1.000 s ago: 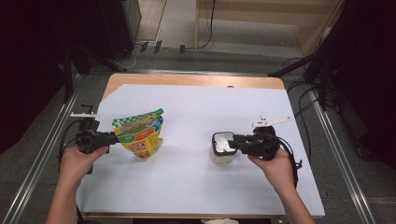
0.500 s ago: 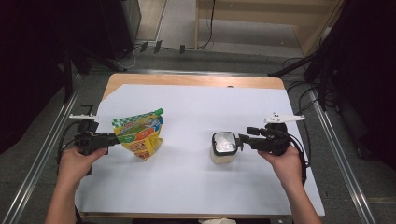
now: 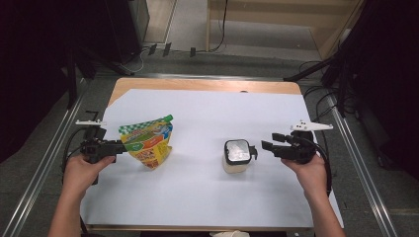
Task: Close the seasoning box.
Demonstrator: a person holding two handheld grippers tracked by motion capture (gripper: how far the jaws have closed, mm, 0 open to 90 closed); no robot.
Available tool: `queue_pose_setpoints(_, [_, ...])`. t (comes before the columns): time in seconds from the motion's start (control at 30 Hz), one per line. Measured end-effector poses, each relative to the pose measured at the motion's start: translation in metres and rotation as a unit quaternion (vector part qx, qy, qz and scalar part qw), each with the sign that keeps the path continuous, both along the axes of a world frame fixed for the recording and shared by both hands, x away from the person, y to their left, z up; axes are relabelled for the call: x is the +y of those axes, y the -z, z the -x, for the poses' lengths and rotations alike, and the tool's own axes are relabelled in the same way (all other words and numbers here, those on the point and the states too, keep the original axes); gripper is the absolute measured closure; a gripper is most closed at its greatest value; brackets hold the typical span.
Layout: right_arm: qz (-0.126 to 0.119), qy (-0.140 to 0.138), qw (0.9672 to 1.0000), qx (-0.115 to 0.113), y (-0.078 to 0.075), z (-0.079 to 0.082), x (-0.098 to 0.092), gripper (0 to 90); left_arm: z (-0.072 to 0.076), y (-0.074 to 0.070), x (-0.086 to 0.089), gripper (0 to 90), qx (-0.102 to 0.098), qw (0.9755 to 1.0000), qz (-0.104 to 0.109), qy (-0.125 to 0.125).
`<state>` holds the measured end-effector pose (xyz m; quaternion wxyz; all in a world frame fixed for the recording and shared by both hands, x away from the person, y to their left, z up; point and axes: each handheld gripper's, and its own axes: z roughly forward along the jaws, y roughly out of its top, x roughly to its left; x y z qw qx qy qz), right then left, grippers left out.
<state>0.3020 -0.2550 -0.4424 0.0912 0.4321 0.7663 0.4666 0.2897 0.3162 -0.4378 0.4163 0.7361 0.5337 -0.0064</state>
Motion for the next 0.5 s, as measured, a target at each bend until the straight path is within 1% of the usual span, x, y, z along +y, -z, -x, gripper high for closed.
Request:
queue_pose_setpoints(0.1, [0.005, 0.013, 0.9999, -0.002, 0.004, -0.001, -0.005, 39.4, 0.000, 0.000, 0.000, 45.6, -0.002, 1.0000, -0.002, -0.001])
queue_pose_setpoints(0.2, [0.010, 0.020, 0.9997, -0.002, 0.009, -0.003, -0.009, 37.9, 0.000, 0.000, 0.000, 45.5, -0.003, 1.0000, -0.002, -0.003])
queue_pose_setpoints(0.3, [0.011, 0.029, 0.9995, -0.003, 0.013, -0.004, -0.014, 36.0, 0.000, 0.000, 0.000, 45.5, -0.003, 1.0000, -0.003, -0.003])
queue_pose_setpoints(0.43, [0.004, 0.038, 0.9993, 0.001, 0.020, -0.005, -0.019, 33.7, -0.001, 0.000, 0.000, 45.4, -0.006, 1.0000, -0.004, -0.004])
queue_pose_setpoints(0.5, [0.007, 0.040, 0.9992, 0.003, 0.023, -0.005, -0.021, 32.6, -0.001, 0.000, -0.001, 45.2, -0.006, 1.0000, -0.005, -0.004])
